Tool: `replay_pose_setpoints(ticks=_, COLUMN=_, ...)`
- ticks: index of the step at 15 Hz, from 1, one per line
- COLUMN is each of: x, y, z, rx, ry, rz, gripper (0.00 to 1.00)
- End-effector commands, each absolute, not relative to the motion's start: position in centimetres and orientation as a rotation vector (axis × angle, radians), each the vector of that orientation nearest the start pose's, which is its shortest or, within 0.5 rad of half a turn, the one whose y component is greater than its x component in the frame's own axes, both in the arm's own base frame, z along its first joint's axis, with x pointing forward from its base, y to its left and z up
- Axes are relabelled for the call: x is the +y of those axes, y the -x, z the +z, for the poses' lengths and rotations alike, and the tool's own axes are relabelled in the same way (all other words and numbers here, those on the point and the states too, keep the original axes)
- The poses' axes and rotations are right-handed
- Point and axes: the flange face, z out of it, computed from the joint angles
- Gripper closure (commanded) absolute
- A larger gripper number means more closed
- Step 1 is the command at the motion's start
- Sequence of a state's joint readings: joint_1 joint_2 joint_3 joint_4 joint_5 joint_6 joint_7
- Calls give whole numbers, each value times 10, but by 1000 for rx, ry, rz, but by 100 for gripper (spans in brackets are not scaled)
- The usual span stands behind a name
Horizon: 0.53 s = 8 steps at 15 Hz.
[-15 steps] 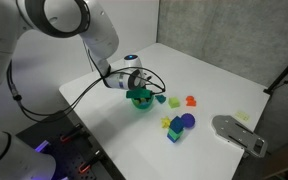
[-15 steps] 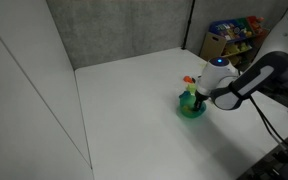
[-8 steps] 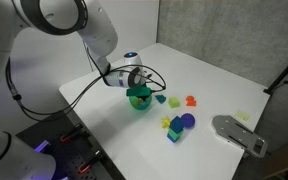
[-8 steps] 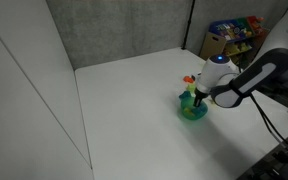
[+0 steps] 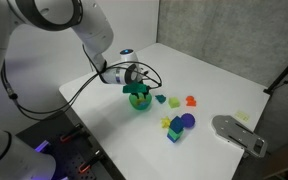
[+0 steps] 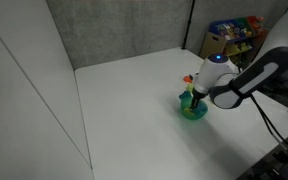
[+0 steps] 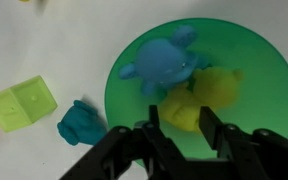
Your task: Move the yellow toy from the bowl to the stack of blocks
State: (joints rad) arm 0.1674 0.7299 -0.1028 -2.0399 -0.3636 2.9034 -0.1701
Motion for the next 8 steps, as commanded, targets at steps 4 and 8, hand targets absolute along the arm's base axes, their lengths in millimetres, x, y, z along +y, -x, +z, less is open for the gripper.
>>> replay_pose_setpoints(ticks=4, x=72, y=-581, z=77, rx=-859, ry=3162, rz=-170, gripper=1)
replay_pose_setpoints(ticks=8, x=75, y=-582, z=62, rx=-830, ry=3128, rz=-155, gripper=0)
